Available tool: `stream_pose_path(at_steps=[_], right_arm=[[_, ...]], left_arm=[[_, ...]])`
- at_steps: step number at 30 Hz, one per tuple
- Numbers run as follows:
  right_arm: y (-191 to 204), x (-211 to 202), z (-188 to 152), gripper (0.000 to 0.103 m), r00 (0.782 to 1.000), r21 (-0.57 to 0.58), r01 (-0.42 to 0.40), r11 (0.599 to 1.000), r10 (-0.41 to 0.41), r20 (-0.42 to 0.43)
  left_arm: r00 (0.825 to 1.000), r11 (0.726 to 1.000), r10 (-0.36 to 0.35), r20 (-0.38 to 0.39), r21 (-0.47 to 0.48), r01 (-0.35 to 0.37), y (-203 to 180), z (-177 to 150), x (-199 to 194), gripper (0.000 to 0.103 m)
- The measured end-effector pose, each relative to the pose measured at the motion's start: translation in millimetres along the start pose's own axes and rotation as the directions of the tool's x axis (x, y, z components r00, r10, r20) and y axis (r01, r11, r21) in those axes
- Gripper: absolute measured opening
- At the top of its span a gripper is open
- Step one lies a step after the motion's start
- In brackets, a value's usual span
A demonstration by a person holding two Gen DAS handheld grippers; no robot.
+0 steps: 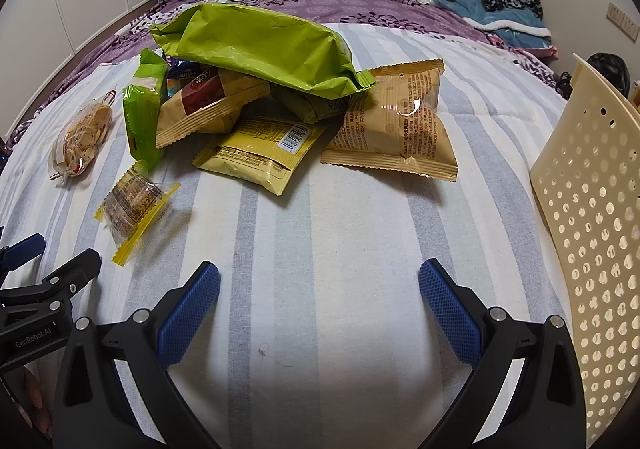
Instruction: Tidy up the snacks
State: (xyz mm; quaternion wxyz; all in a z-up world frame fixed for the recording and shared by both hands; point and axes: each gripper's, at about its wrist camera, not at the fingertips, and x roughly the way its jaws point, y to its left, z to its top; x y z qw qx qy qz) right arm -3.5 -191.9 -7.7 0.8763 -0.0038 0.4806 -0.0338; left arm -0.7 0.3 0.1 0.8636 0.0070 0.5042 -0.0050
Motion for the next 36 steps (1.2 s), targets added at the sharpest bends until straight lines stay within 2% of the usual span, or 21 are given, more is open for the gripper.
stream_pose_path(at_steps=[25,29,36], right_arm=[[-4,-6,5,0.098,1.000,0.010,-0.015,1.000,0.015,-0.007],[-13,-23,7,0.098,0.999,0.027,-0.027,0.999,0.026,0.038],[-32,-57,29,0.098,0.987,0.043,-0.055,0.998,0.048,0.154]], left_arm=[[1.000,1.000,-0.014,0.001,0.007,0.014,2,4,-3,0.101],[0.999,1.000,-0.016,0.035,-0.006,0.016,10,9,-17,0.101],[0.991,1.000,-0.016,0.131,-0.023,0.020,26,39,-52,0.101]])
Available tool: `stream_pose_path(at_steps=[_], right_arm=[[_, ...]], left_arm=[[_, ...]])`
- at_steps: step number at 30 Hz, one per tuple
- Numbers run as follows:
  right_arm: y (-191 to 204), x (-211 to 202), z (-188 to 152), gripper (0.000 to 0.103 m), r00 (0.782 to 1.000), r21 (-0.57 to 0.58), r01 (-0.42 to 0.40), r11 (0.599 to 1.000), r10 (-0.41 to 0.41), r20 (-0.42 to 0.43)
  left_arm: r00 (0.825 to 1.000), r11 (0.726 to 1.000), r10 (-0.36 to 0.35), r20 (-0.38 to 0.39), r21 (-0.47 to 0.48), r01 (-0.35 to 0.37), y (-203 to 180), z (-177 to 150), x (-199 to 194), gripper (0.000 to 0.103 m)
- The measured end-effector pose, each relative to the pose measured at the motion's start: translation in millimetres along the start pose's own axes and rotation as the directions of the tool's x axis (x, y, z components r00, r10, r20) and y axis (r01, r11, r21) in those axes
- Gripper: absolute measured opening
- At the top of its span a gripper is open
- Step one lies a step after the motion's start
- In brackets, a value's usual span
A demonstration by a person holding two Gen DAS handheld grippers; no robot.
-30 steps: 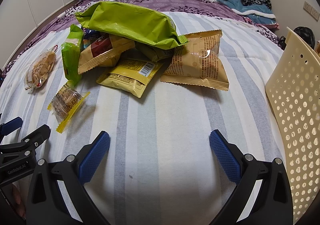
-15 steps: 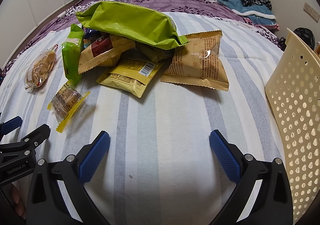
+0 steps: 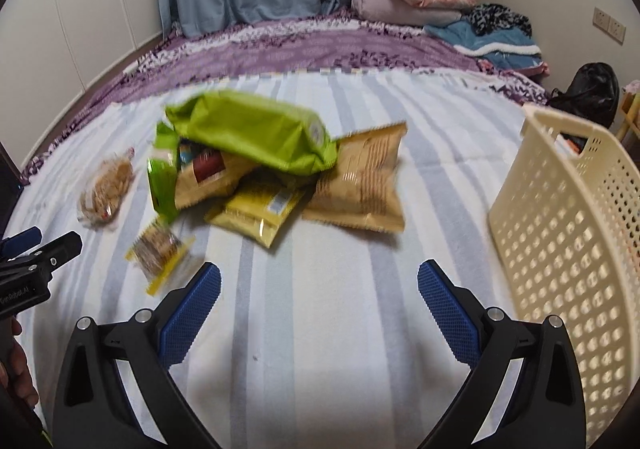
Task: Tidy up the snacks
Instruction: 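Grasp the clear cookie bag with the left gripper while the right gripper approaches the granola bar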
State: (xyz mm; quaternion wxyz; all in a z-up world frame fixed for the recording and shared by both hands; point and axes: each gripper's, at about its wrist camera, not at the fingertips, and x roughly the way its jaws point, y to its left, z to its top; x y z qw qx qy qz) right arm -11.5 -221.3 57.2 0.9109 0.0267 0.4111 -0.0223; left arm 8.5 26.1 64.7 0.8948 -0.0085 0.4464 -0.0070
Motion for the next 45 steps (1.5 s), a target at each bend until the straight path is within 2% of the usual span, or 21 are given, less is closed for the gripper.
stream_pose_path(at_steps=[6,19,27,28,32,33,36,38,45], right_arm=[[-11,-10,15,0.098,0.998,0.030,-0.039,0.999,0.037,0.046],[-17,11,5,0.098,0.998,0.057,-0.061,0.997,0.061,-0.009],[13,21,-2,0.098,0.991,-0.031,-0.128,0.991,0.126,-0.048],[15,22,-2,0.098,0.989,-0.034,-0.137,0.990,0.135,-0.052],[26,25,-3,0.098,0.984,-0.063,-0.173,0.983,0.169,-0.064],[28,26,-3,0.098,0.982,-0.073,-0.181,0.981,0.177,-0.066],[39,27,-3,0.098,0.976,-0.107,-0.213,0.971,0.206,-0.072],[47,27,-3,0.098,0.971,-0.134,-0.235,0.963,0.227,-0.072],[81,39,1,0.098,0.958,-0.247,-0.286,0.926,0.271,-0.095]], left_arm=[[1.000,0.999,-0.001,0.020,-0.036,0.001,13,19,-6,0.101],[0.997,0.997,0.014,-0.074,-0.080,-0.020,32,37,57,0.101],[0.995,0.997,-0.004,-0.103,-0.076,-0.003,29,46,84,0.100],[0.995,0.997,-0.005,-0.104,-0.075,-0.003,29,47,87,0.099],[0.993,0.996,-0.015,-0.118,-0.092,0.004,33,49,96,0.077],[0.993,0.995,-0.025,-0.118,-0.098,0.013,34,49,97,0.076],[0.993,0.995,-0.049,-0.103,-0.093,0.040,34,48,96,0.058],[0.995,0.997,-0.033,-0.091,-0.076,0.026,33,49,93,0.056],[0.998,0.997,-0.042,-0.045,-0.067,0.039,36,51,72,0.055]])
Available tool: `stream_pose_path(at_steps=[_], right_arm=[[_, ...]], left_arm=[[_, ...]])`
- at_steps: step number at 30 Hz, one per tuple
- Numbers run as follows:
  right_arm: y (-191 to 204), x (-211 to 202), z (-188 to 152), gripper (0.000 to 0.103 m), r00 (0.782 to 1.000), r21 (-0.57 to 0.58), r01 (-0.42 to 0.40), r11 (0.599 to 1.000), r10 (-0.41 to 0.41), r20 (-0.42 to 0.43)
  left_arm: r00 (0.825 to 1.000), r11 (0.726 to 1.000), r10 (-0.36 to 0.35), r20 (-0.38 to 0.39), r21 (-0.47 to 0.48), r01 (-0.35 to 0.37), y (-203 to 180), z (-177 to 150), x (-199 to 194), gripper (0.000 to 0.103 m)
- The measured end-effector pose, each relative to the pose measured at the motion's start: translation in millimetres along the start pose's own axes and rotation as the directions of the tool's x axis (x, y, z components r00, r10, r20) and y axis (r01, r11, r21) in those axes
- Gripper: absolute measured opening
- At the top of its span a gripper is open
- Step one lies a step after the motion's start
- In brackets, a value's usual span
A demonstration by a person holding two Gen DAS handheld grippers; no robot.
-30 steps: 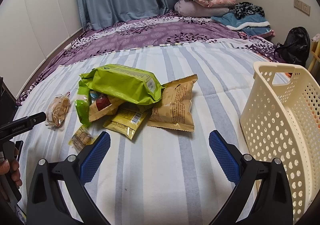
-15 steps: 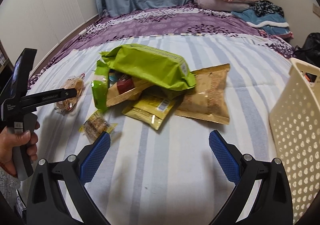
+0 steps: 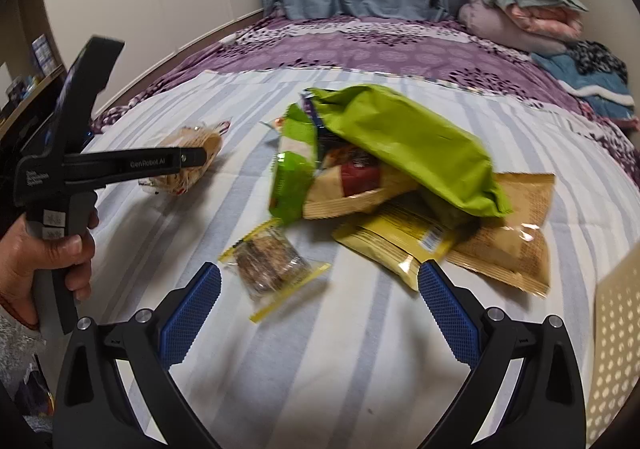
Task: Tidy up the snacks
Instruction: 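Grasp the clear cookie bag with the left gripper while the right gripper approaches the granola bar, then grasp the clear-wrapped granola bar with the right gripper while the left holds the cookie bag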
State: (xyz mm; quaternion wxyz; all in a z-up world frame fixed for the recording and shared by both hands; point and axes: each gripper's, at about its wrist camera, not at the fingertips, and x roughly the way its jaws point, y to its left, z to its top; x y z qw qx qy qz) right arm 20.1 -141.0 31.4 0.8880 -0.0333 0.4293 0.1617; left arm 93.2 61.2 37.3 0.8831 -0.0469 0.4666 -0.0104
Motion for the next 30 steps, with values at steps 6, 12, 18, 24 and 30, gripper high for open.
stream_pose_path(at_steps=[6,12,18,24,30], right_arm=[[16,22,7,0.098,0.999,-0.085,-0.013,0.996,0.009,-0.042],[24,40,6,0.075,0.996,-0.123,-0.015,0.992,0.004,-0.090],[28,38,-1,0.058,0.994,-0.123,-0.035,0.992,0.023,-0.103],[29,34,-4,0.052,0.995,-0.108,-0.044,0.993,0.033,-0.099],[26,27,-5,0.050,0.995,-0.094,-0.050,0.994,0.041,-0.095]], left_arm=[[0.999,1.000,-0.017,0.029,-0.003,0.017,4,0,-18,0.055],[0.998,1.000,-0.031,0.049,0.003,0.031,2,-2,-34,0.055],[0.997,0.999,-0.042,0.062,0.004,0.042,1,-3,-43,0.055],[0.997,0.999,-0.048,0.058,0.005,0.047,1,-6,-46,0.055],[0.997,0.999,-0.050,0.066,0.007,0.050,-2,-8,-50,0.055]])
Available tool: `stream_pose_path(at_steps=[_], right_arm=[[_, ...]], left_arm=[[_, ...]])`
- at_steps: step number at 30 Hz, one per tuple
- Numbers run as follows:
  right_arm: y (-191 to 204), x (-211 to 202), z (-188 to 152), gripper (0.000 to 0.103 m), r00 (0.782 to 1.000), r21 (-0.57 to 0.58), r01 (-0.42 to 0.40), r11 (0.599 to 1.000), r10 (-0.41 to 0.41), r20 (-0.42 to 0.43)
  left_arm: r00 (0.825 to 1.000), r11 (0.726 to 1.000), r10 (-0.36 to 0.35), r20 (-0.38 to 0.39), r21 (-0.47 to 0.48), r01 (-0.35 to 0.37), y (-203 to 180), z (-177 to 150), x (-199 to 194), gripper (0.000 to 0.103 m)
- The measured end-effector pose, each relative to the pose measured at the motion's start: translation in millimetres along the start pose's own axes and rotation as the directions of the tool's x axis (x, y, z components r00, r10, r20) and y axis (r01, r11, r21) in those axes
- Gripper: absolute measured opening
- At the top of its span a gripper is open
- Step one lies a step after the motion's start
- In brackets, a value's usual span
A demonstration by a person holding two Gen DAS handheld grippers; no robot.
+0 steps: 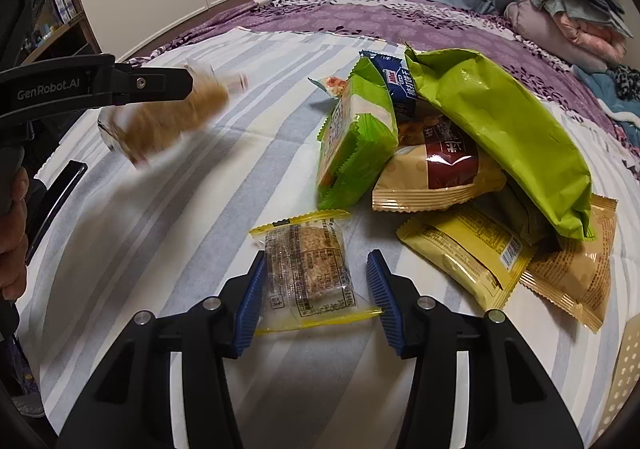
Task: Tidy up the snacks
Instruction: 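Grasp the clear-wrapped granola bar with the right gripper while the left holds the cookie bag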
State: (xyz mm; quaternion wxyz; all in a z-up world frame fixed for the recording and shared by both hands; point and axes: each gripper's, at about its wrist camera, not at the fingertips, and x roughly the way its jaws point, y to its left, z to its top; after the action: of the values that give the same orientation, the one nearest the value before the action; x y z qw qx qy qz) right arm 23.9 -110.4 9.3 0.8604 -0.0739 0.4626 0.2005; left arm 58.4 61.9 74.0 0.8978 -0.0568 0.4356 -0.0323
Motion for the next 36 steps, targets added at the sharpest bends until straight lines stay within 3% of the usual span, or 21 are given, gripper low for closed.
stream_pose_path(at_steps=[8,16,19,30,32,36], right_arm=[[-2,-19,-4,0.048,1.000,0.022,-0.005,1.000,0.005,0.031],[-8,-12,-7,0.048,0.999,0.061,-0.037,0.997,0.036,0.004],[-11,-8,-8,0.049,0.999,0.080,-0.052,0.995,0.052,-0.005],[-6,2,-5,0.064,0.998,0.061,-0.049,0.997,0.050,-0.023],[-4,5,-5,0.066,0.999,0.046,-0.039,0.998,0.040,-0.021],[2,9,-2,0.066,1.000,0.016,-0.007,1.000,0.007,-0.016]], left_arm=[[1.000,1.000,-0.007,0.020,0.010,0.006,-4,0,-10,0.055],[0.997,0.999,0.016,-0.070,-0.027,-0.018,12,-16,11,0.056],[0.996,0.999,0.029,-0.088,-0.020,-0.030,15,-22,20,0.066],[0.989,0.999,0.025,-0.146,-0.025,-0.029,25,-35,51,0.066],[0.990,0.999,0.037,-0.136,-0.008,-0.039,24,-35,51,0.058],[0.992,0.999,0.039,-0.120,-0.007,-0.040,22,-32,46,0.056]])
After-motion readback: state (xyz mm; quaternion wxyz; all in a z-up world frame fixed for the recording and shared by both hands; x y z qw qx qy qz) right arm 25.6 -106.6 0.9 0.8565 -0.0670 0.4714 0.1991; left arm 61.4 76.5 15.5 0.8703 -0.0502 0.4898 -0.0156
